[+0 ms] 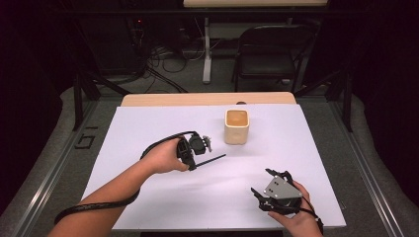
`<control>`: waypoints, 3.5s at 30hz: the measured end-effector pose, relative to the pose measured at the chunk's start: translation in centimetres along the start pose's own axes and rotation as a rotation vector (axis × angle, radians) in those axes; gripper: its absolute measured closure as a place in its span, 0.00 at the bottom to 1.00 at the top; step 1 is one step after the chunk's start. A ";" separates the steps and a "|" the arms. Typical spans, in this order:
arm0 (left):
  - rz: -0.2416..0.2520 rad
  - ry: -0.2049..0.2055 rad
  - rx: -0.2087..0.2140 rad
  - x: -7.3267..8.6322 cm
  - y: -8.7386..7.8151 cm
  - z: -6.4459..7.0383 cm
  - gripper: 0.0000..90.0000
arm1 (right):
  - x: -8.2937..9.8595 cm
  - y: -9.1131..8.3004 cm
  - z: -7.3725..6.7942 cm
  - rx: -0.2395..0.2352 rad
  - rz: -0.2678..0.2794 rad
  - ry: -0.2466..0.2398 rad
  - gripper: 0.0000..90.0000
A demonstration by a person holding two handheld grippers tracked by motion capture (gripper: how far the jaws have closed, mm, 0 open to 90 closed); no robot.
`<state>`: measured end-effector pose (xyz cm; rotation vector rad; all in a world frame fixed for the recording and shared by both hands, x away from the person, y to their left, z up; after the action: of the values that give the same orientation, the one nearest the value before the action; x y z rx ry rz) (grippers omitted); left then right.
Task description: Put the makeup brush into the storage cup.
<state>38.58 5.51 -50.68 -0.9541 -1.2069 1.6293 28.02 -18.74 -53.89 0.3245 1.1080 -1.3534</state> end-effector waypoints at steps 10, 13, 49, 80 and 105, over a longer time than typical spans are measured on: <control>-0.001 0.001 0.002 0.0 0.2 0.0 0.94 | -1.1 0.6 -0.8 0.032 0.023 -0.100 0.32; -0.002 0.001 0.003 0.0 0.2 0.1 0.94 | -1.4 0.8 -0.9 0.045 0.027 -0.132 0.33; -0.047 0.034 0.015 -2.0 0.3 1.3 0.94 | -4.4 2.8 -4.6 0.054 0.102 -0.459 0.45; -0.053 0.034 0.042 -3.1 0.4 2.3 0.94 | -6.1 4.3 -7.8 0.114 0.204 -0.831 0.69; -0.054 0.049 0.065 -4.2 0.6 3.3 0.94 | -7.0 5.2 -8.6 0.117 0.208 -0.930 0.82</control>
<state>36.77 0.48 -50.17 -0.9076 -1.1308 1.5843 29.94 -6.64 -54.69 -0.1168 0.2122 -1.1725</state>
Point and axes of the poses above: each handheld gripper's, and its own axes: y roughly forward along the jaws, x roughly out of its underside, z roughly to its right, the point moved 5 cm from there along y, roughly forward along the jaws, and after that the axes turned 14 degrees about x, right-handed, at the moved point
